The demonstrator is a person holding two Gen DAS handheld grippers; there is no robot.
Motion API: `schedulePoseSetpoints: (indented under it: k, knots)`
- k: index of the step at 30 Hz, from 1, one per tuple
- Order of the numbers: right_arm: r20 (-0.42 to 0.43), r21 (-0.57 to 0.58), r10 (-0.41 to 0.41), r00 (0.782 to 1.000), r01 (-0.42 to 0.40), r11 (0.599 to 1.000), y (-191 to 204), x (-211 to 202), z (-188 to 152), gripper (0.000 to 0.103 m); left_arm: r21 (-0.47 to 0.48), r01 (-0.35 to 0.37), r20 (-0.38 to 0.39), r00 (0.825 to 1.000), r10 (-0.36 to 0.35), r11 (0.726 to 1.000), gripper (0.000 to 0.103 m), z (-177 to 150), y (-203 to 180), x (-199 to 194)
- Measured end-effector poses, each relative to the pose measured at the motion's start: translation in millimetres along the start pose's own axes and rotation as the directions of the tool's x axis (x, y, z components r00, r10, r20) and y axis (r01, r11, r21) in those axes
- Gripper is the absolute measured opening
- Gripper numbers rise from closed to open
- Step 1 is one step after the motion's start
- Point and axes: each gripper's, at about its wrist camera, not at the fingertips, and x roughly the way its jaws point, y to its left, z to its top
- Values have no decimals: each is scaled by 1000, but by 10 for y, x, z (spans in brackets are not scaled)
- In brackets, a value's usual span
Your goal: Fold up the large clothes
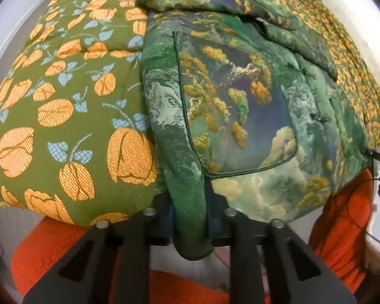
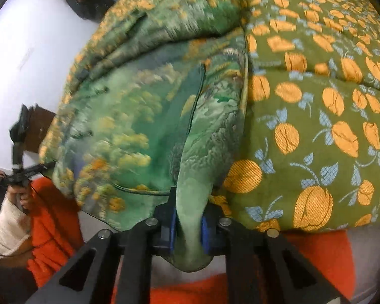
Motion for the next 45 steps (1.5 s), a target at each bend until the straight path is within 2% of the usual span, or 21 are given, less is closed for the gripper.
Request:
schedulePoseSetpoints:
  k: [5,9,15,20,22,24,27,29,32,35,39,41,42,43,45]
  knots:
    - [51,-3,54,997,-54,999,132,-261,63,13,-20,67,70,995,-65,998,11,-20,38,-340]
    - [63,-18,94,994,-93,996,177,-411,82,13,-18,91,89,992,-89,996,11,-139,87,-513]
    - [35,-4,116,993,-116,993,131,-438,-164,13,-50,115,62,992,-112,992,11,-480,114,-652]
    - [-1,87,202,979,-202,976,74,-588,-552,13,-63,135,0,991,-135,989,11,-868,148,-918]
    - [-19,97,229,973,-226,969,121,-670,-660,13,-67,144,-20,989,-146,987,11,-944,185,-1048]
    - [-16,107,264,964,-261,959,178,-778,-704,13,-91,168,-8,985,-170,982,11,-942,246,-1240]
    - [46,107,308,950,-311,944,256,-967,-515,12,-105,222,55,975,-217,969,10,-687,297,-1487]
    - [118,84,331,936,-341,936,283,-1079,-219,12,-78,230,115,969,-220,970,10,-382,300,-1603]
    - [202,50,330,922,-346,937,251,-1082,456,12,-41,241,202,952,-228,970,11,221,305,-1673]
    - [249,45,315,916,-336,941,273,-970,946,12,-45,242,254,941,-223,969,11,876,334,-1521]
    - [292,99,268,918,-307,946,52,-531,1603,12,-67,207,289,940,-179,976,12,1489,353,-1049]
    - [299,155,241,923,-296,942,-161,-249,1782,12,-99,235,294,935,-197,967,16,1731,443,-723]
    - [302,197,231,925,-297,934,-283,-85,1848,15,-119,257,295,932,-213,959,23,1752,492,-615]
    - [297,235,233,926,-308,922,-398,52,1879,16,-155,296,297,924,-241,942,34,1799,570,-494]
    - [281,322,247,927,-334,886,-595,275,1900,22,-201,372,323,898,-297,906,48,1804,684,-434]
